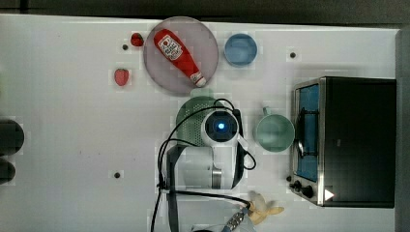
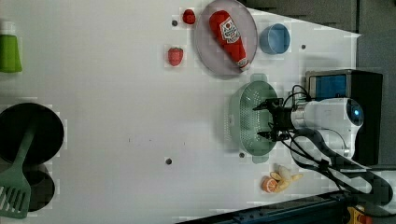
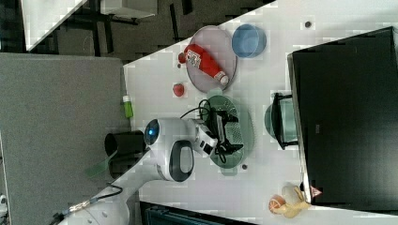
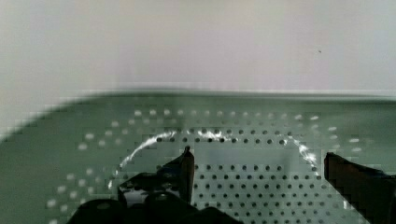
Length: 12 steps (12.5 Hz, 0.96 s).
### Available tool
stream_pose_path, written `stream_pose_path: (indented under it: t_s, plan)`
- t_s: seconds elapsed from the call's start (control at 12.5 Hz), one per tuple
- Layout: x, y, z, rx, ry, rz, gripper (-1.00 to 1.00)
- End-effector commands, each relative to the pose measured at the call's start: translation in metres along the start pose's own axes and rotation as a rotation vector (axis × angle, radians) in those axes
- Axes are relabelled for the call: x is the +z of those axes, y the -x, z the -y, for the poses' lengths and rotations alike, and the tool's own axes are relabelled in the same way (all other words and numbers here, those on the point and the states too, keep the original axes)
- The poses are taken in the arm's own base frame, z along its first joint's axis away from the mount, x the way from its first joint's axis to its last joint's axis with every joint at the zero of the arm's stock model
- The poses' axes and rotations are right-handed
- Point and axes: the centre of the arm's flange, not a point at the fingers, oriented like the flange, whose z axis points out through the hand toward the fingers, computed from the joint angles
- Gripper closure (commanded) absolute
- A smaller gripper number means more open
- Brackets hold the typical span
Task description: Drag strainer right to left.
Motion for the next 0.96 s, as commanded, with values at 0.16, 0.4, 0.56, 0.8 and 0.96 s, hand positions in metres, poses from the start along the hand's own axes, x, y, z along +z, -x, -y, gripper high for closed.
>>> stream_pose_path:
  t_s: [0.16, 0.4, 0.56, 0.8, 0.96]
  plan:
    - [-0.004, 0.043, 0.004, 0.076, -0.025, 0.017, -1.00]
    - [-0.004, 0.065, 0.005, 0.036, -0.025, 0.018, -1.00]
    - [-0.006, 0.082, 0.006, 0.030, -0.026, 0.024, -1.00]
    - [-0.005, 0.113, 0.005, 0.001, -0.025, 0.023, -1.00]
    - [-0.006, 0.136, 0.003, 0.038, -0.025, 0.024, -1.00]
